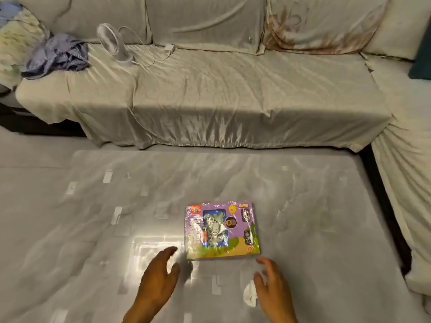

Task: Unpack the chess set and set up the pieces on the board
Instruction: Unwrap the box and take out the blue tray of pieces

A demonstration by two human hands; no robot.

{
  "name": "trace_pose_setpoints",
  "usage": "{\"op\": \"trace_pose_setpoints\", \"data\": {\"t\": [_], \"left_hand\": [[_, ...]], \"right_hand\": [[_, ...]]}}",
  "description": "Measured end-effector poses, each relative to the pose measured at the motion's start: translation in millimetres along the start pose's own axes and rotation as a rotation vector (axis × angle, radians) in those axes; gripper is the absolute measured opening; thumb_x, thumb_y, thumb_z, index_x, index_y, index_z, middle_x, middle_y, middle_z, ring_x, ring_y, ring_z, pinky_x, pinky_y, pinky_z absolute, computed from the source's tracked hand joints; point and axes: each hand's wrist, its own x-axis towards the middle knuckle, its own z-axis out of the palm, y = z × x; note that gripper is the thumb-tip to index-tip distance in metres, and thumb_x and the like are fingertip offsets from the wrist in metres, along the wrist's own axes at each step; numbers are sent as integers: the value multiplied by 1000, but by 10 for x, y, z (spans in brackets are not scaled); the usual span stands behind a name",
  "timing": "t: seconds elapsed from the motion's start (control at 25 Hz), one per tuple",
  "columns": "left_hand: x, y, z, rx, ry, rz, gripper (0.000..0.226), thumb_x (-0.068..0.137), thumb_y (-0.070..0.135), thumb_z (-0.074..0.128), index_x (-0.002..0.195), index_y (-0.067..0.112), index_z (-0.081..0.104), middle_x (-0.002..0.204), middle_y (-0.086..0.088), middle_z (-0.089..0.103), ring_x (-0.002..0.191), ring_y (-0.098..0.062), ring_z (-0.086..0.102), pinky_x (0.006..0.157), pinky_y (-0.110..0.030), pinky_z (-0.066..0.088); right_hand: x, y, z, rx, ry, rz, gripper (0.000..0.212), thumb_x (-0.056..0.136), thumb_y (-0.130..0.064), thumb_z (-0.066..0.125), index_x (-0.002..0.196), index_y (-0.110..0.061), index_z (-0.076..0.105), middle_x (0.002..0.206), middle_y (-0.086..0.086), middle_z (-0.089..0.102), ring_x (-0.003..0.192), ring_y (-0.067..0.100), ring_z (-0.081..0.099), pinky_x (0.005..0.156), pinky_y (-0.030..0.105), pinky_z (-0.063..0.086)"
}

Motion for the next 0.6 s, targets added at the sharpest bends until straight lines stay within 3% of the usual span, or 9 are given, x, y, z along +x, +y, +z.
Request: {"op": "trace_pose_setpoints", "data": {"t": [0.12, 0.2, 0.36, 0.48, 0.6], "left_hand": [[594, -160, 610, -64, 98, 145, 68, 81, 71, 30, 142, 41, 29, 149, 17, 27, 138, -11, 31, 110, -36, 29], [1002, -375, 1033, -73, 128, 285, 61, 86, 64, 31, 143, 46, 19, 150, 25, 16, 138, -3, 22, 111, -31, 25], [1280, -720, 1557, -154, 262, 436, 55, 88, 49, 42, 140, 55, 23, 152, 32, 11, 138, 8, 16, 107, -29, 31], [1395, -831, 1718, -177, 320, 514, 49, 84, 51, 45, 131, 58, 35, 148, 37, 16, 132, 14, 24, 99, -24, 34], [1498, -971, 1789, -220, 330, 578, 50, 82, 51, 47, 131, 58, 39, 146, 38, 21, 129, 13, 31, 94, -20, 37]], "right_hand": [[654, 252, 477, -70, 161, -193, 48, 94, -31, 52, 140, -23, 42, 145, -3, 41, 130, 19, 41, 100, 26, 35], [1114, 521, 811, -78, 227, -303, 53, 92, -41, 45, 142, -24, 42, 150, -2, 38, 131, 19, 38, 102, 31, 35], [1433, 917, 1219, -5, 412, -522, 47, 89, -44, 42, 135, -32, 46, 150, -7, 38, 127, 15, 42, 99, 35, 38], [1537, 1042, 1352, 16, 535, -575, 46, 88, -46, 43, 132, -34, 49, 148, -10, 40, 120, 12, 45, 93, 35, 38], [1616, 1107, 1437, 65, 547, -593, 46, 88, -49, 42, 130, -34, 54, 147, -19, 38, 120, 4, 43, 91, 31, 39]]}}
